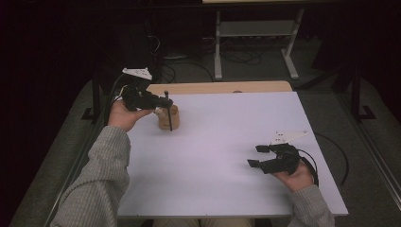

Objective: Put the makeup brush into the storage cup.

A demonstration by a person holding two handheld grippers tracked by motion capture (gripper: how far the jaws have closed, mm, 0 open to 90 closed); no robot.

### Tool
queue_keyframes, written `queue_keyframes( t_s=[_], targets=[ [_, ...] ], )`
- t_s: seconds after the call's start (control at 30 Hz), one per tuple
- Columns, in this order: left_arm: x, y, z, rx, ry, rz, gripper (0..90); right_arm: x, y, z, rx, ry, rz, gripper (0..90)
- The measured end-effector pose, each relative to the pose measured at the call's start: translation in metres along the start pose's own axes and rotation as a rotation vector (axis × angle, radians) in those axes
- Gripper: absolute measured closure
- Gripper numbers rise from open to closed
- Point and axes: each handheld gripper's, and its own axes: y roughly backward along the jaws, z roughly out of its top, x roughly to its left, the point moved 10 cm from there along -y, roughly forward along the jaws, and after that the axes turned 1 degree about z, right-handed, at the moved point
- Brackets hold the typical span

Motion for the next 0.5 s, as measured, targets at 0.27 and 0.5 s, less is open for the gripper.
queue_keyframes(
  t_s=[0.27, 0.5],
  targets=[
    [0.012, 0.002, 0.005, 0.008, 0.026, 0.023, 83.8, 0.0, -0.003, 0.0, 0.004, 0.0, 0.012, 29.8],
    [0.02, 0.008, 0.02, 0.008, 0.02, 0.05, 83.8, -0.001, -0.001, 0.001, -0.007, -0.008, 0.013, 29.4]
  ],
)
